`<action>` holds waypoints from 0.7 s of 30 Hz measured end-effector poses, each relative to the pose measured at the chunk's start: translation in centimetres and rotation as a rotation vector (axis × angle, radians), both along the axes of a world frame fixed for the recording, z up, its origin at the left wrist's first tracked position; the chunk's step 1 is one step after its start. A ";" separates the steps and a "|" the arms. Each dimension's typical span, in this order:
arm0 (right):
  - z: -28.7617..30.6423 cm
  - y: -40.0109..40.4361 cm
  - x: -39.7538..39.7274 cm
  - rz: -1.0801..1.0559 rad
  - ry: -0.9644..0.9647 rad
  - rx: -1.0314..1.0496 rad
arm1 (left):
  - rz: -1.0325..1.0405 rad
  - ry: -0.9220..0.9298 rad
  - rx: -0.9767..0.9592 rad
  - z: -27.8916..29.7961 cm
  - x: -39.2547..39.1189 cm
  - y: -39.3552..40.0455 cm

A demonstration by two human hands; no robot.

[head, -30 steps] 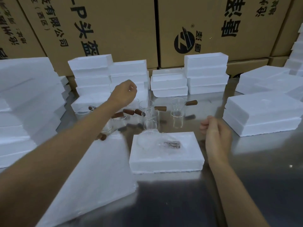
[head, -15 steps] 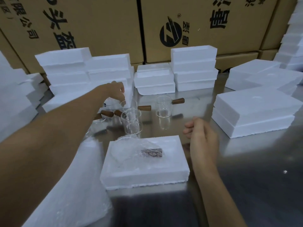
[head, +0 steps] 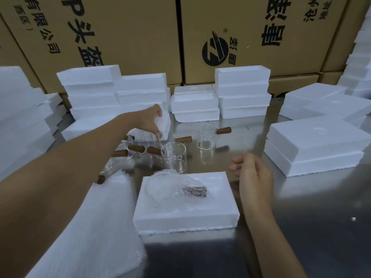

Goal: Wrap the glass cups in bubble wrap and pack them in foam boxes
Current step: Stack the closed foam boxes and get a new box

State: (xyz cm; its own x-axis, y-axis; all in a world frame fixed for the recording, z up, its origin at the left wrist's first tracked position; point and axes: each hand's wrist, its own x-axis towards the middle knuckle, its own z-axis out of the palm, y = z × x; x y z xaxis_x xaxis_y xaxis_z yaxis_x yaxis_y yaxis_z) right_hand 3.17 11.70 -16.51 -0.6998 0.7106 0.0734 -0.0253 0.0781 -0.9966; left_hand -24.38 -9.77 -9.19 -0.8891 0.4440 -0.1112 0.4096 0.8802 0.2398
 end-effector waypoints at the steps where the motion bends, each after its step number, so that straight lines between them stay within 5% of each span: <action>1: 0.0 0.0 0.0 -0.002 -0.001 -0.005 | -0.022 0.057 0.054 0.5 0.5 0.1; 10: 0.3 0.1 0.3 -0.003 0.028 -0.025 | -0.278 0.411 0.217 9.7 12.1 2.1; 21: 1.7 0.8 0.7 -0.048 0.060 -0.264 | -0.379 0.151 0.169 6.0 27.5 3.8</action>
State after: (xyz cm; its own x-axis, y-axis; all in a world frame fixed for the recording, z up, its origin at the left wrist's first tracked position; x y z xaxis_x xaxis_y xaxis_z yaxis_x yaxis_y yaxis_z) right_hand 3.90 12.52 -14.84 -0.6650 0.7427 -0.0781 -0.0875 -0.1814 -0.9795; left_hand 3.11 -5.94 -3.22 -0.6603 0.7430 0.1095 0.7378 0.6144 0.2797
